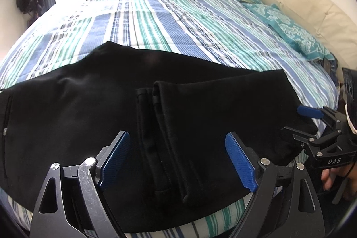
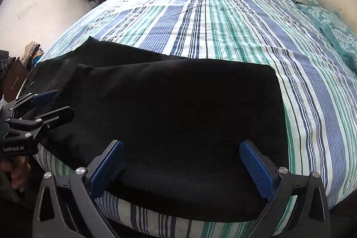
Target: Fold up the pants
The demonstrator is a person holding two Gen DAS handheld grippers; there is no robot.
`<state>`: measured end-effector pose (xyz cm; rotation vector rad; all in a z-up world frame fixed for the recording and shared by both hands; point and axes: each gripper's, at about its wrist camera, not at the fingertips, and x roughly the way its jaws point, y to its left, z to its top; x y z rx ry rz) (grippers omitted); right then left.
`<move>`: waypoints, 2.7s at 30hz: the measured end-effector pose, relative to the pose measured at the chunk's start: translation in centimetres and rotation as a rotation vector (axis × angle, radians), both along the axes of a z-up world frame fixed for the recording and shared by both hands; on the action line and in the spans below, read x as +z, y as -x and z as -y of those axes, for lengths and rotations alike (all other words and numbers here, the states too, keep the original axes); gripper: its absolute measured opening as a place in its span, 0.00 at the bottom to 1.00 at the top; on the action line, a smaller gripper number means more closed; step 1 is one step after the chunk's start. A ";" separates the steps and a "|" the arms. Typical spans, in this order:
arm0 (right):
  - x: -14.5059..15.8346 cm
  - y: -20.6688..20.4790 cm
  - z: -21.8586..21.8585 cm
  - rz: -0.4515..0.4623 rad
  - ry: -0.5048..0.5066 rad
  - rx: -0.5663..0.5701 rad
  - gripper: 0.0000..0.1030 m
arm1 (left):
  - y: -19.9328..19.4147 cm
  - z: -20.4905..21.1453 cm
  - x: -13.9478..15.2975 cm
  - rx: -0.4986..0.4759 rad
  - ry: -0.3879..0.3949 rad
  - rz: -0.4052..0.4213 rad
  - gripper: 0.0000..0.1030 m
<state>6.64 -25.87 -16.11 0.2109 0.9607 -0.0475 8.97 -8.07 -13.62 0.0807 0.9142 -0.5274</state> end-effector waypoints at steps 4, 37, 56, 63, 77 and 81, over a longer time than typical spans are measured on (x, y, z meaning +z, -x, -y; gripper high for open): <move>1.2 0.9 1.3 0.044 -0.027 -0.034 1.00 | -0.5 -3.7 2.0 0.092 0.016 0.044 0.90; 5.2 3.8 2.7 0.358 0.388 -0.152 1.00 | -13.5 -25.0 -3.8 0.352 0.021 -0.275 1.00; 4.9 2.8 2.5 0.298 0.331 -0.127 1.00 | -13.8 -23.9 -4.0 0.385 -0.055 -0.296 0.97; 5.6 3.4 4.1 0.320 0.281 -0.186 1.00 | -12.5 -21.8 -1.1 0.394 -0.202 -0.261 0.26; 7.0 5.6 8.1 0.385 0.156 -0.327 1.00 | -8.2 -13.0 11.6 0.228 0.408 -0.345 0.21; 6.7 7.1 10.4 0.375 0.105 -0.407 1.00 | -7.2 -4.2 11.1 0.112 0.416 -0.355 0.21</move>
